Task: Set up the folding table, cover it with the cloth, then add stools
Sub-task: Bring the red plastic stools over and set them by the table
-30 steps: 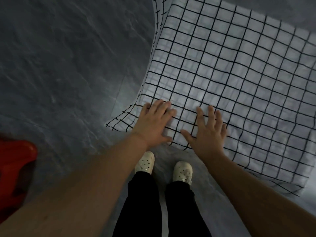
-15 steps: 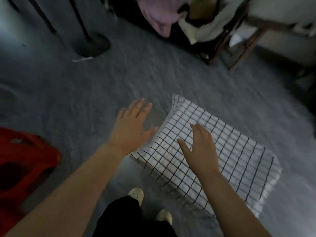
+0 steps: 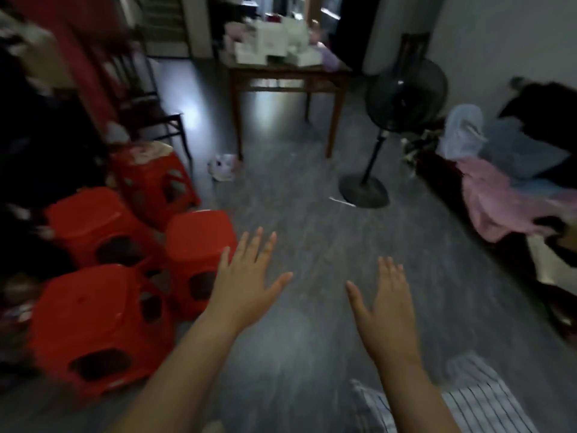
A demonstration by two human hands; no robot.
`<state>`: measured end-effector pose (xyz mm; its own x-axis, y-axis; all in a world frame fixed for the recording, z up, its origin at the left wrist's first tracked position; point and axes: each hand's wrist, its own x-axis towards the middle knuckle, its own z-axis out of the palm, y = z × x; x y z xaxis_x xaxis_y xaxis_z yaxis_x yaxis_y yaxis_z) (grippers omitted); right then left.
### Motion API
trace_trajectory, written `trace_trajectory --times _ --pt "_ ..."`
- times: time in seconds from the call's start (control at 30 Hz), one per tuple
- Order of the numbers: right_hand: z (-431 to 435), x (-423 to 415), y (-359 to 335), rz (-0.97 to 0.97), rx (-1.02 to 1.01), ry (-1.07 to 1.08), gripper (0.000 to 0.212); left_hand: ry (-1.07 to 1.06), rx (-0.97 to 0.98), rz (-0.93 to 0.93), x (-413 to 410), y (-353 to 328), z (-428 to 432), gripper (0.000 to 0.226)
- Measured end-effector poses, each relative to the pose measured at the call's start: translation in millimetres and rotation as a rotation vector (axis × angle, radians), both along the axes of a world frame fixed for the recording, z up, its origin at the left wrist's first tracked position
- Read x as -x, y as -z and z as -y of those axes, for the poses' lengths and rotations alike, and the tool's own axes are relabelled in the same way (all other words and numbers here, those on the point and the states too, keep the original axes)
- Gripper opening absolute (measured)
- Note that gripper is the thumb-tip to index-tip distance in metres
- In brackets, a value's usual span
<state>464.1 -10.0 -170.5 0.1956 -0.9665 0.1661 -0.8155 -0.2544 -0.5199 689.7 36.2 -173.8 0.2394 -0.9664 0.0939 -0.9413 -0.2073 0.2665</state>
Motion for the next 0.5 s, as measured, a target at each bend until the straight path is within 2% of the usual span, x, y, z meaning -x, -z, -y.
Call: trace_trajectory --times 0.27,0.5 --pt "23.5 -248.5 5.8 0.030 0.033 -0.288 0.086 -0.312 -0.087 0.017 -210.5 8.7 -57.8 0.094" --pt "37.9 -358.7 39.2 -0.027 -0.075 -0.453 0.079 -0.497 -0.147 -0.089 -294.0 41.9 -69.7 0.096"
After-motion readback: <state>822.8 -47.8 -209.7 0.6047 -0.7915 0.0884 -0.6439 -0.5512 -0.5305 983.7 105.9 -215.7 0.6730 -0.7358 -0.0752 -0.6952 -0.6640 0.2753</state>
